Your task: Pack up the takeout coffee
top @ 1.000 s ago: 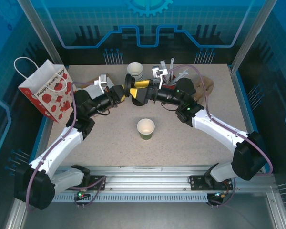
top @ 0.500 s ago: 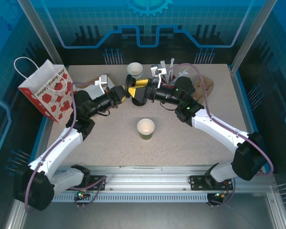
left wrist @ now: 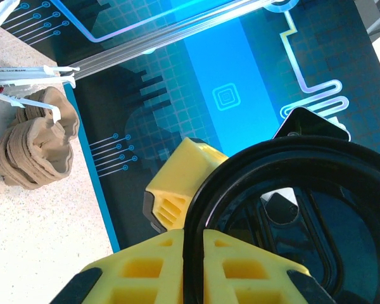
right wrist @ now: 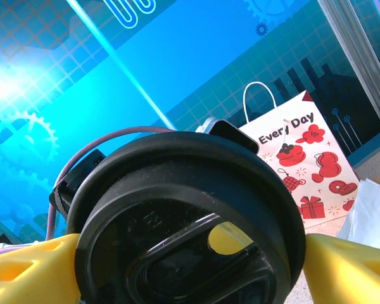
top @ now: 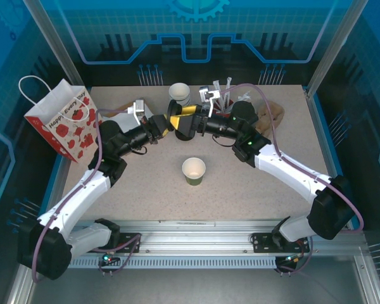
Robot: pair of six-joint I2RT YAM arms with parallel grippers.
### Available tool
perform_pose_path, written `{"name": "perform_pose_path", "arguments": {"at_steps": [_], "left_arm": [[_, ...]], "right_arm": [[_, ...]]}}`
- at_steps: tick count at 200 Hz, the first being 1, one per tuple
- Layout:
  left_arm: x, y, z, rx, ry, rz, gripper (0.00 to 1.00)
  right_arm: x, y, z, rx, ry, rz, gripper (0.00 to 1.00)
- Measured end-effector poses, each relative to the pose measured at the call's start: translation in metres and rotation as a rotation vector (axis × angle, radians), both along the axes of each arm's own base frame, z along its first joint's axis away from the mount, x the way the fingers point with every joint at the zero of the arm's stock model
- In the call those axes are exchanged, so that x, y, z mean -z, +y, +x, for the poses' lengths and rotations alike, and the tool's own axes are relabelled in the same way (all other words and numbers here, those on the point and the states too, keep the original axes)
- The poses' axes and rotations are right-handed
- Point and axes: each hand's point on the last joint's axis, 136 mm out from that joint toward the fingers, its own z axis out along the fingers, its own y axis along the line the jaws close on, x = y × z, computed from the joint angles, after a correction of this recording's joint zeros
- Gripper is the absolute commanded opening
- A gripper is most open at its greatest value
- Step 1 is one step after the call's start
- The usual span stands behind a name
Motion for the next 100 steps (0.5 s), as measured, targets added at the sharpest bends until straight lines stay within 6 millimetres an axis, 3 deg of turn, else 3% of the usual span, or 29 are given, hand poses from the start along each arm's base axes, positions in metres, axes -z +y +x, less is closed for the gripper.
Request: {"name": "perform_pose_path", "arguments": {"at_steps": [44, 68, 100], "left_arm": [[0.0003, 0.0006, 0.0009, -0.007, -0.007, 0.006, 0.19], [0.0018, 0.0004, 0.0007, -0.006, -0.008, 0.01, 0.22], [0.0052, -0.0003, 0.0006, -0.004, -0.004, 0.016, 0.35]], "right_arm": [[0.0007, -0.0004, 0.0017, 0.011, 0.005, -0.002, 0.69], [0.0013, -0.0005, 0.0024, 0.015, 0.007, -0.003, 0.67], [0.0051, -0.0039, 0.0079, 0.04, 0.025, -0.014, 0.66]]}}
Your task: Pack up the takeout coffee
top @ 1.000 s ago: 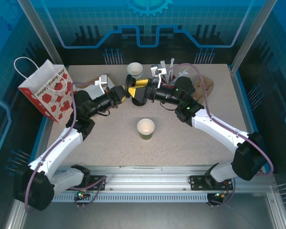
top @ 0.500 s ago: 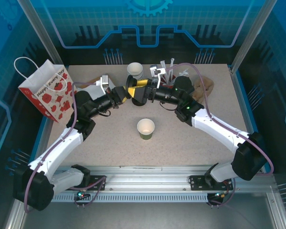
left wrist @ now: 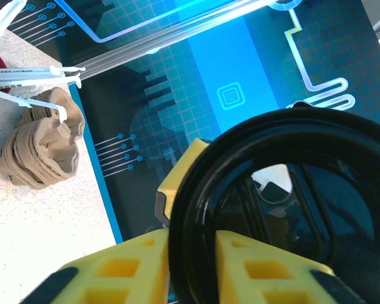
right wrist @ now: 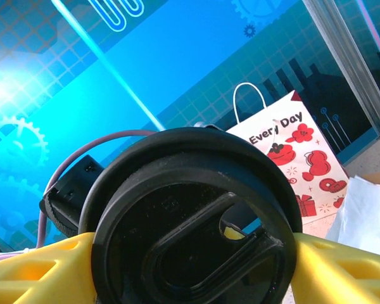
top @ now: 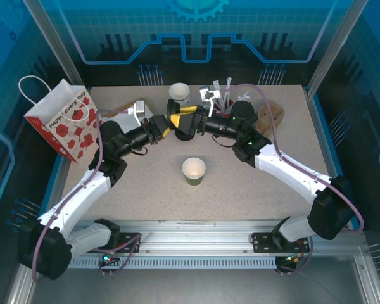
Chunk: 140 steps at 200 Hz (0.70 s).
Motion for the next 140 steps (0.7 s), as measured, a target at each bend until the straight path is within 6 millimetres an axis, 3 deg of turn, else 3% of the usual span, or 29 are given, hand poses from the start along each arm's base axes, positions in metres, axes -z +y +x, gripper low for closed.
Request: {"name": "perform_pose_path", "arguments": {"at_steps": [67, 120, 140], "left_arm": [[0.034, 0.007, 0.01, -0.032, 0.062, 0.06, 0.48], [0.085, 0.021, 0.018, -0.105, 0.114, 0.29, 0.59], [0.103, 0.034, 0.02, -0.16, 0.113, 0.427, 0.63]], "right_arm": [[0.042, -0.051, 0.029, 0.18, 0.11, -0.104, 0.63], [0.097, -0.081, 0.016, 0.299, 0.118, -0.457, 0.62], [0.121, -0.081, -0.002, 0.289, 0.101, -0.643, 0.62]]}}
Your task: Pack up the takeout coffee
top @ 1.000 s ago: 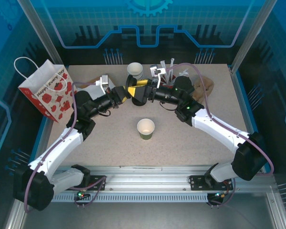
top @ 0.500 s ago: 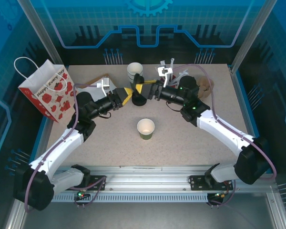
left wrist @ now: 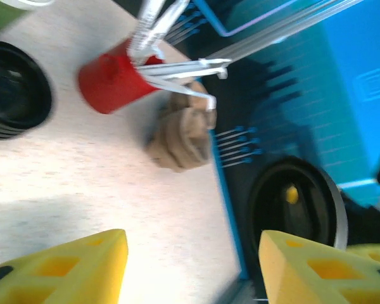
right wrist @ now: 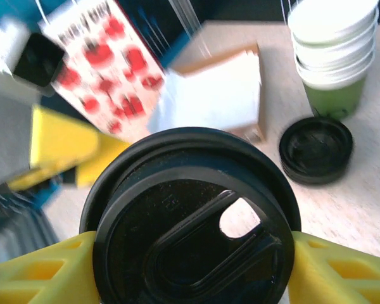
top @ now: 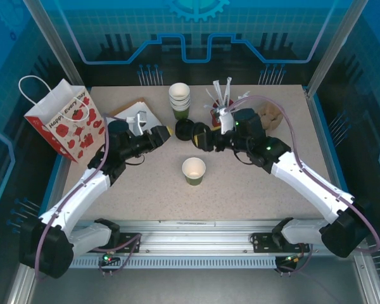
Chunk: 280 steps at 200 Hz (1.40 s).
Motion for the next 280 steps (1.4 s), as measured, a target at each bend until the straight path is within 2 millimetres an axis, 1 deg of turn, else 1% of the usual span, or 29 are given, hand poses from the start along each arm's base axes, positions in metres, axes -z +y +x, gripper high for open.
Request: {"name": "perform_pose_path", "arguments": {"at_steps": [23, 37, 47, 65, 86, 108, 127, 150, 189, 208, 232, 280], "left_arm": [[0.022, 0.02, -0.002, -0.049, 0.012, 0.15, 0.66], [0.033, 0.032, -0.004, -0.075, 0.023, 0.225, 0.66], [0.036, 0.038, -0.005, -0.091, 0.024, 0.263, 0.66], [0.039, 0.045, -0.009, -0.104, 0.015, 0.313, 0.67], [0.038, 0.049, -0.011, -0.11, 0.003, 0.339, 0.68], [0.042, 0.051, -0.015, -0.115, 0.006, 0.348, 0.68], [0.047, 0.052, -0.017, -0.113, 0.017, 0.351, 0.68], [0.047, 0.053, -0.02, -0.112, 0.022, 0.353, 0.68], [0.037, 0.054, -0.025, -0.116, -0.01, 0.346, 0.69], [0.036, 0.054, -0.026, -0.117, -0.016, 0.343, 0.69], [0.039, 0.055, -0.027, -0.116, -0.008, 0.347, 0.7], [0.042, 0.055, -0.028, -0.114, 0.0, 0.349, 0.7]], "right_arm": [[0.026, 0.005, -0.024, -0.061, 0.024, -0.195, 0.62], [0.043, 0.009, -0.033, -0.098, 0.046, -0.303, 0.62], [0.054, 0.011, -0.036, -0.12, 0.065, -0.363, 0.62], [0.074, 0.017, -0.037, -0.16, 0.104, -0.468, 0.62], [0.094, 0.027, -0.032, -0.198, 0.138, -0.57, 0.62], [0.108, 0.035, -0.029, -0.233, 0.16, -0.643, 0.62], [0.119, 0.037, -0.028, -0.258, 0.18, -0.692, 0.62], [0.125, 0.037, -0.028, -0.274, 0.195, -0.735, 0.62], [0.129, 0.036, -0.026, -0.289, 0.204, -0.771, 0.61], [0.131, 0.037, -0.026, -0.297, 0.206, -0.784, 0.61], [0.135, 0.038, -0.028, -0.308, 0.211, -0.802, 0.61], [0.135, 0.039, -0.03, -0.316, 0.207, -0.806, 0.61]]}}
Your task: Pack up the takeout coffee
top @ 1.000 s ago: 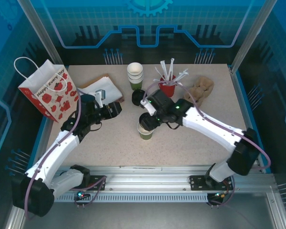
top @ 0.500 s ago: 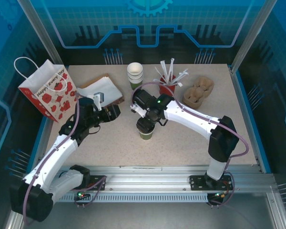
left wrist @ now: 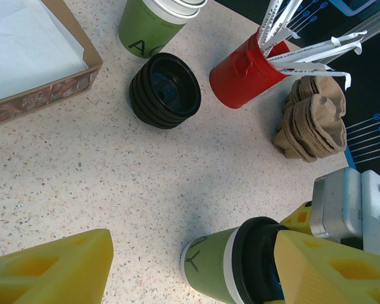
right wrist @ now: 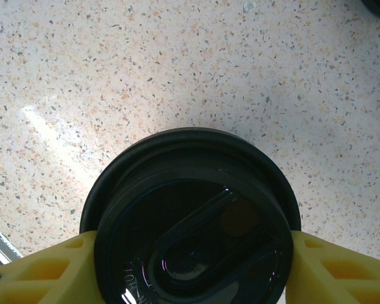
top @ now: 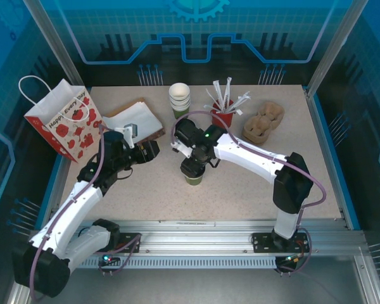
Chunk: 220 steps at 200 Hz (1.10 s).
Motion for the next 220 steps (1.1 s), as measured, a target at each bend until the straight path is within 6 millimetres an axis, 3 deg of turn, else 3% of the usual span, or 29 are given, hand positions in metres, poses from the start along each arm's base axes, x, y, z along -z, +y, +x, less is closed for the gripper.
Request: {"name": "perform_pose_path", "arguments": {"at_steps": [220], "left_arm": [[0.0052, 0.0007, -0.0029, 0.01, 0.015, 0.019, 0.71]], "right_arm": [[0.0065, -0.0012, 0.0018, 0.008, 0.029, -0.006, 0.59]]}}
